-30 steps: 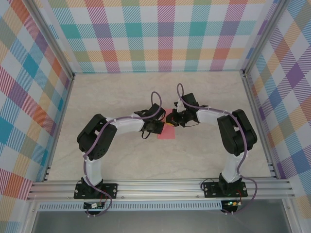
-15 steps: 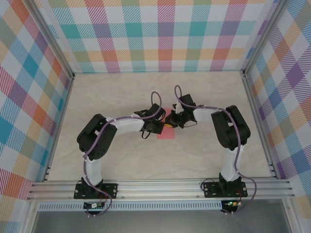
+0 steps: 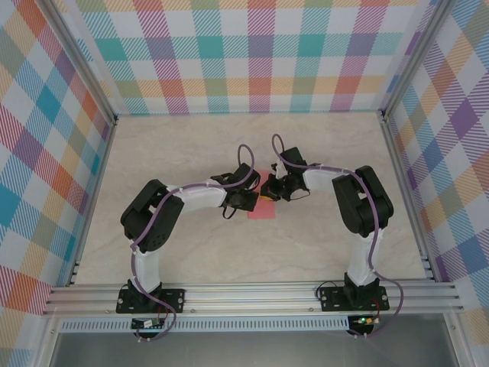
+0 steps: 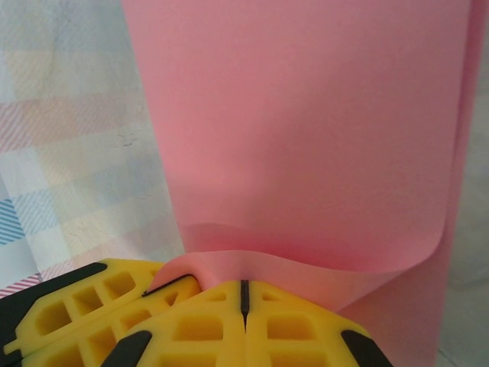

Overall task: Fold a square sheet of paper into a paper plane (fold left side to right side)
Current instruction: Fold the triangle a second time at the center of the table.

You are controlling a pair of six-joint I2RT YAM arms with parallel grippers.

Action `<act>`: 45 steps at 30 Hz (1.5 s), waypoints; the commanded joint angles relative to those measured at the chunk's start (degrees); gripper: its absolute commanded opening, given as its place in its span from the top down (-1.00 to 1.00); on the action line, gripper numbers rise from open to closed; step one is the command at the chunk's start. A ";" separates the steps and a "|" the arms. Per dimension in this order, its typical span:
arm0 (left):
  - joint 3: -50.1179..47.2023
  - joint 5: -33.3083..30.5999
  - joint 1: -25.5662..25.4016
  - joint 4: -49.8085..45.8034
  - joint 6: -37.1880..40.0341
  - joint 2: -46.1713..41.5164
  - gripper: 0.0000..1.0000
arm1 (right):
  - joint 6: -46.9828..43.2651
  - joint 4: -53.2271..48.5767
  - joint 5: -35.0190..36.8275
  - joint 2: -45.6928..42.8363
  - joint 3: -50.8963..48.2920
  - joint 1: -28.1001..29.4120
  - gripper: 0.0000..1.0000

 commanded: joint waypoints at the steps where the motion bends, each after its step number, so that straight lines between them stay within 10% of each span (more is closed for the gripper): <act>1: -1.51 -0.29 0.89 -1.25 0.64 0.25 0.98 | -2.45 -3.36 2.09 1.60 1.09 0.07 0.99; 24: -0.18 1.22 1.07 -4.60 -0.07 -8.69 0.59 | -4.78 -7.97 5.74 2.97 0.49 -0.05 0.98; 35: -5.18 20.18 1.08 2.77 -4.04 -12.37 0.52 | -4.80 -7.78 5.38 2.72 0.69 -0.04 0.98; 45: -4.26 17.09 1.16 2.74 -3.83 -6.65 0.56 | -4.92 -7.92 5.20 2.63 0.91 -0.05 0.98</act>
